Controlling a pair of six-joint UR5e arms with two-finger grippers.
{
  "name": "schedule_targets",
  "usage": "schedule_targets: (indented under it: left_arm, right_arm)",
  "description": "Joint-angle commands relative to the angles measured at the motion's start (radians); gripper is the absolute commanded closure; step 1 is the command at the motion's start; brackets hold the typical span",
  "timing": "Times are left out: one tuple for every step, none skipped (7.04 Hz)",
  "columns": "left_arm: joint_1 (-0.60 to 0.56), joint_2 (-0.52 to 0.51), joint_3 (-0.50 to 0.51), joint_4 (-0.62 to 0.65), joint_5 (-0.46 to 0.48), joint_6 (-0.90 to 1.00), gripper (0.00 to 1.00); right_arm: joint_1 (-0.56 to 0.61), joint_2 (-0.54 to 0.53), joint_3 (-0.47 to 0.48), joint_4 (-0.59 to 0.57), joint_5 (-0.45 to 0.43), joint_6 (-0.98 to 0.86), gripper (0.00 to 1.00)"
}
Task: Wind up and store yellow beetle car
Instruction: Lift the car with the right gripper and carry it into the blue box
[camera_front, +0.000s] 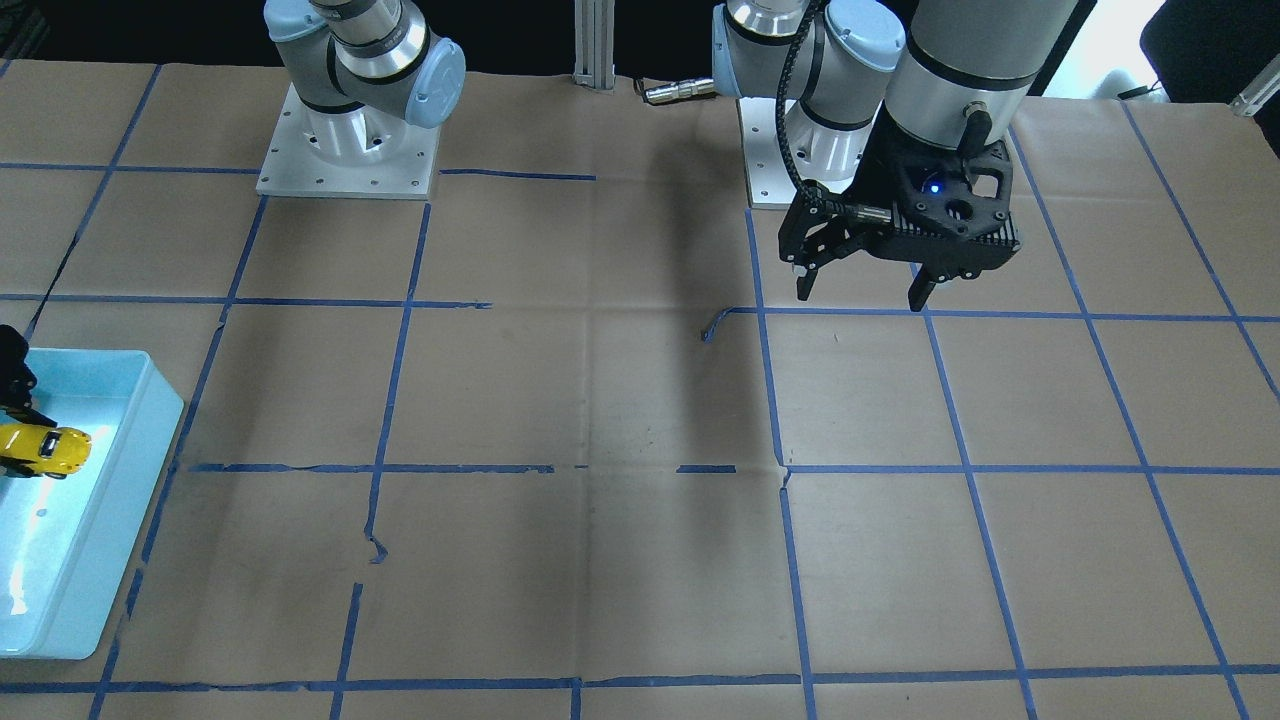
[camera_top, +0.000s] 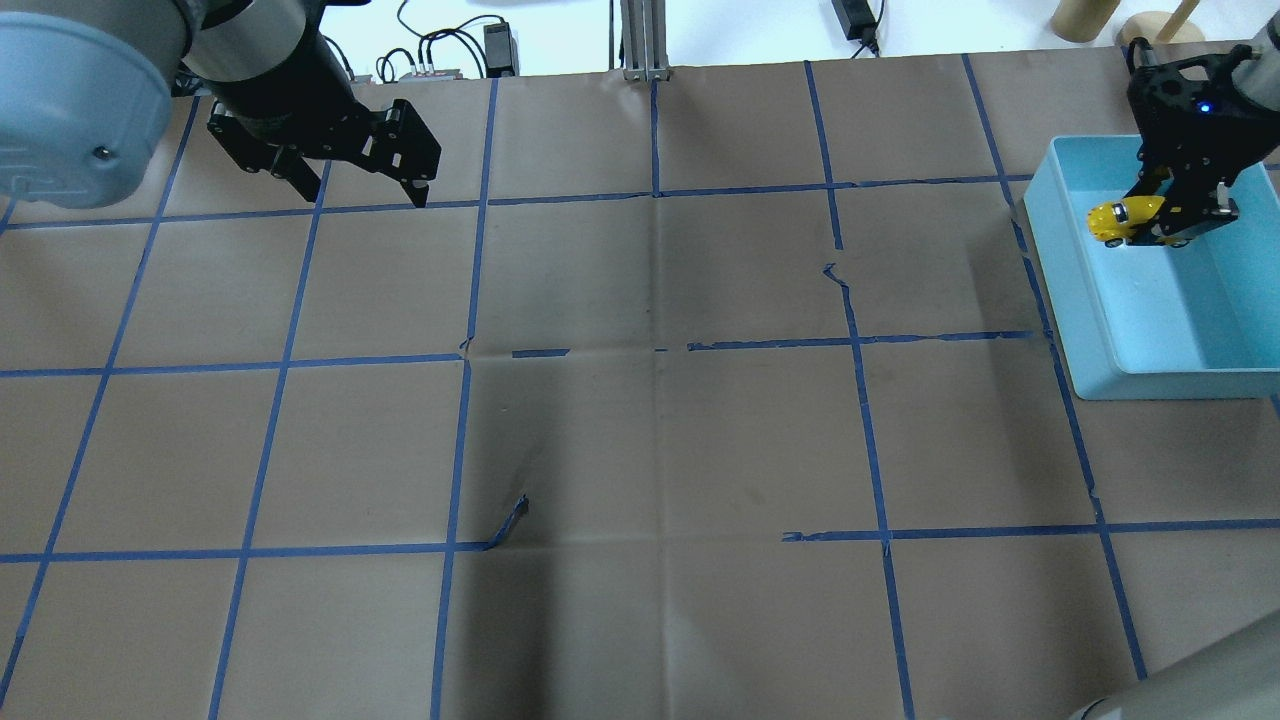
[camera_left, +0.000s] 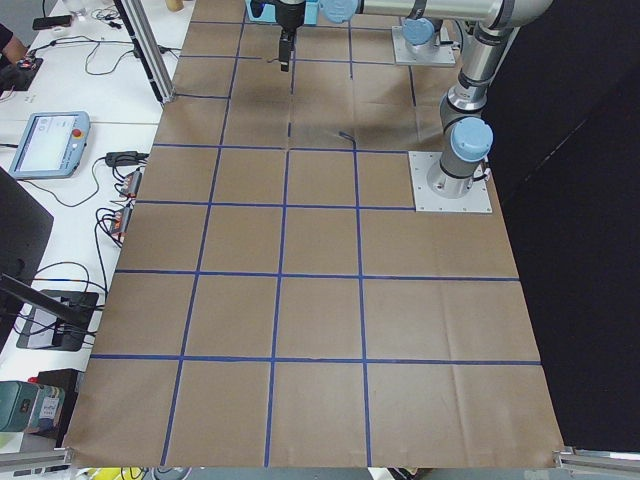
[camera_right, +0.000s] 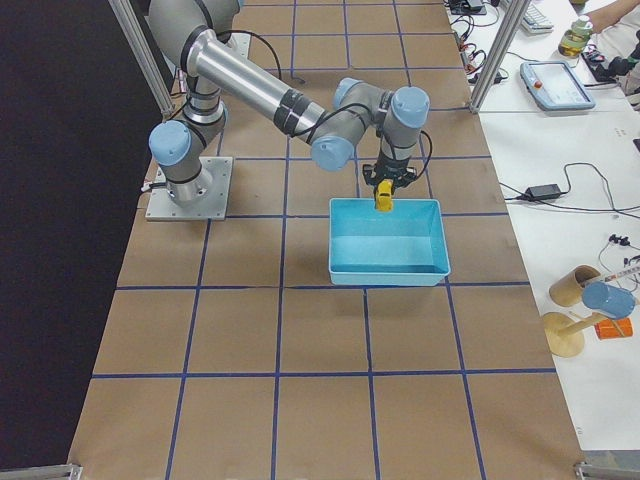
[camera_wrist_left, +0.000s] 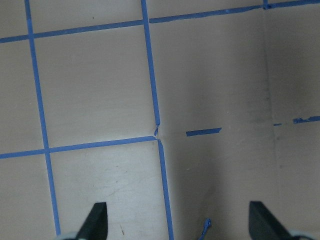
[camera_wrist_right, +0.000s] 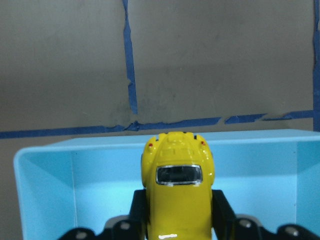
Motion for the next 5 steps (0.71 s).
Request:
schedule_targets:
  left_arm:
    - [0.0,0.006,-0.002,0.0,0.0,0.0,0.01]
    - [0.0,0.012,-0.008,-0.001,0.002,0.0,0.01]
    - [0.0,0.01,-0.007,-0.001,0.002,0.0,0.01]
    - [0.0,0.01,-0.008,-0.001,0.002,0.0,0.01]
    - [0.0,0.007,-0.008,0.0,0.003,0.0,0.01]
  right_arm:
    - [-0.098,0.016,0.119,-0.163,0.005,-0.127,0.72]
    - [-0.098,0.002,0.144,-0.191,0.0,-0.053,0.72]
    - [-0.098,0.007,0.146,-0.184,-0.007,0.185,0.71]
    - [-0.097,0.013,0.146,-0.185,-0.007,0.342,0.69]
    - [-0.097,0.029,0.141,-0.183,-0.009,0.524,0.68]
